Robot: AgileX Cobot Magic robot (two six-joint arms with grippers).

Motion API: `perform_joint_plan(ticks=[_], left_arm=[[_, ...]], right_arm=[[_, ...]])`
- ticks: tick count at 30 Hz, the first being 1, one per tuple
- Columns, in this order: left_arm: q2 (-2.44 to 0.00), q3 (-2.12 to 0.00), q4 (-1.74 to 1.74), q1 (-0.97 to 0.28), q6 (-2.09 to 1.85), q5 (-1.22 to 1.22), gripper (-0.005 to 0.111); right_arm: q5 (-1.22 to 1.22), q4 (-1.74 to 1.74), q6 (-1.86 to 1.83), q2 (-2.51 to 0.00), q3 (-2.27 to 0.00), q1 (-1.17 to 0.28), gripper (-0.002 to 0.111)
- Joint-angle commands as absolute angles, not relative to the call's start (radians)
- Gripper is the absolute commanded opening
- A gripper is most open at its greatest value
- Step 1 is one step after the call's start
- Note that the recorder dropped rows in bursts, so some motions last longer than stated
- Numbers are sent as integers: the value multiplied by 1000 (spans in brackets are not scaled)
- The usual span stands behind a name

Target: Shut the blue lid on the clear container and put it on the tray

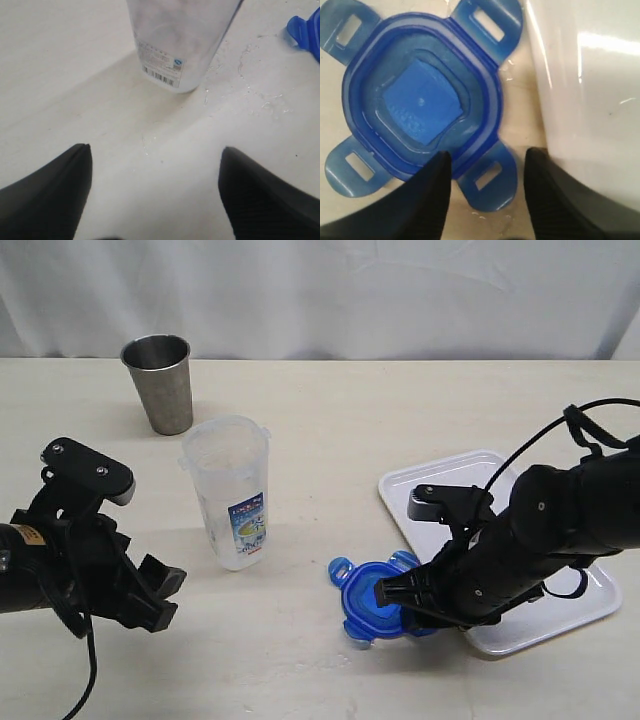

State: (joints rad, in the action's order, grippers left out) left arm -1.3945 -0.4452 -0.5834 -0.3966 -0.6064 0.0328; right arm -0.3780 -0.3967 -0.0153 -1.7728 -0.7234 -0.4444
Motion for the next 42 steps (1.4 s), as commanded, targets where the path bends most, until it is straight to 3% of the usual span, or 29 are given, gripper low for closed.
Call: perform_joint_plan(ticks=[1, 9, 18, 35, 40, 42], left_arm=[[-1388, -442, -587, -394, -599, 32, 67], [-1388, -442, -587, -394, -599, 32, 67], [-1388, -442, -587, -394, -599, 32, 67], [-1388, -442, -587, -394, -599, 30, 67], [-1388, -442, -587, -394, -599, 30, 67], [-1388, -442, -587, -394, -599, 30, 67]], right_arm=[[-391, -397, -28, -1788, -722, -440, 40], [-411, -408, -86, -1788, -722, -440, 31], [-401, -408, -165, -1788, -722, -440, 4], [-529, -348, -269, -1788, -873, -445, 5], [-575, -260, -213, -1788, -873, -445, 30], [-599, -219, -156, -1788, -873, -445, 31]])
